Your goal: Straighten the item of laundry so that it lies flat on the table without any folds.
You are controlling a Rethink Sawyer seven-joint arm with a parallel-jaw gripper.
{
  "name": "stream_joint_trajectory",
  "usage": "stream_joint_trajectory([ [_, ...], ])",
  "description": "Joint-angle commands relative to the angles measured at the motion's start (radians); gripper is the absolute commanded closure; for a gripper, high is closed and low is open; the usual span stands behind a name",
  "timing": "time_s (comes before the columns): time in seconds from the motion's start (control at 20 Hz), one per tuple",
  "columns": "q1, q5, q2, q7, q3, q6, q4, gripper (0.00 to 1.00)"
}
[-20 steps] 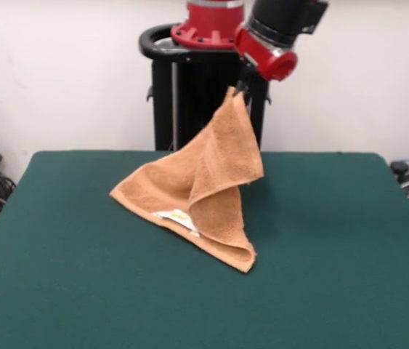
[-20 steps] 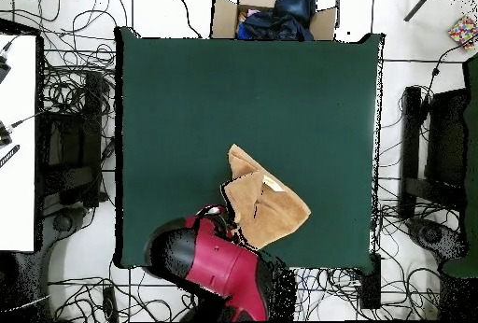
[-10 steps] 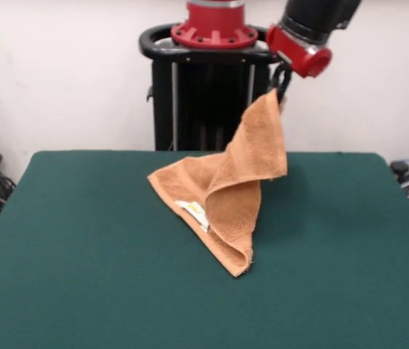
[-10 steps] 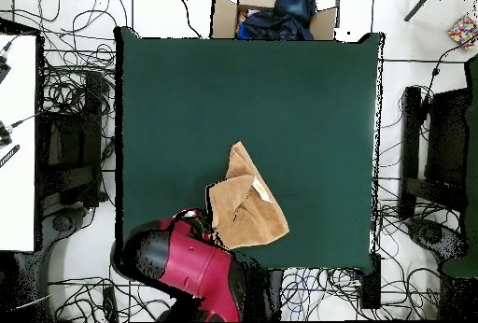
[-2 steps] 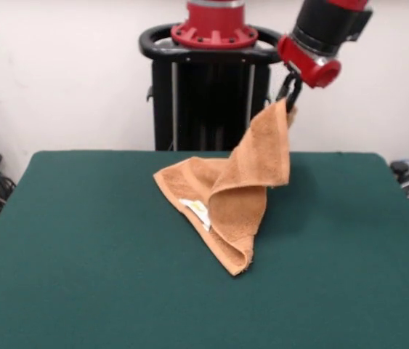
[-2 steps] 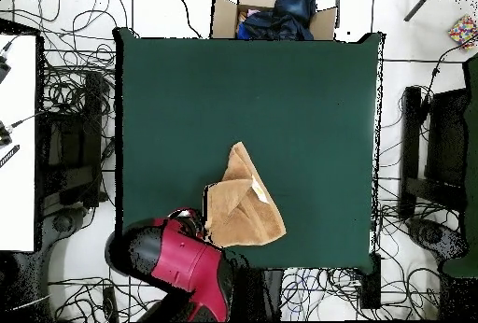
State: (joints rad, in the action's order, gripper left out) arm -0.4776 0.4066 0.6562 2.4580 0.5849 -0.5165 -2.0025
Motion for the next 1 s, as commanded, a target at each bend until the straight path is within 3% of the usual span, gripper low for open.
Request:
stream_joint_trajectory([
  [0.05,0.005,0.077,-0.060,0.297,-0.069,-0.061,0.030,0.00],
  [0.65,0.008,0.197,-0.044,0.344,-0.139,-0.106,0.049,0.00],
  [1.0,-0.027,0.155,-0.096,0.323,-0.020,-0.084,0.107,0.00],
])
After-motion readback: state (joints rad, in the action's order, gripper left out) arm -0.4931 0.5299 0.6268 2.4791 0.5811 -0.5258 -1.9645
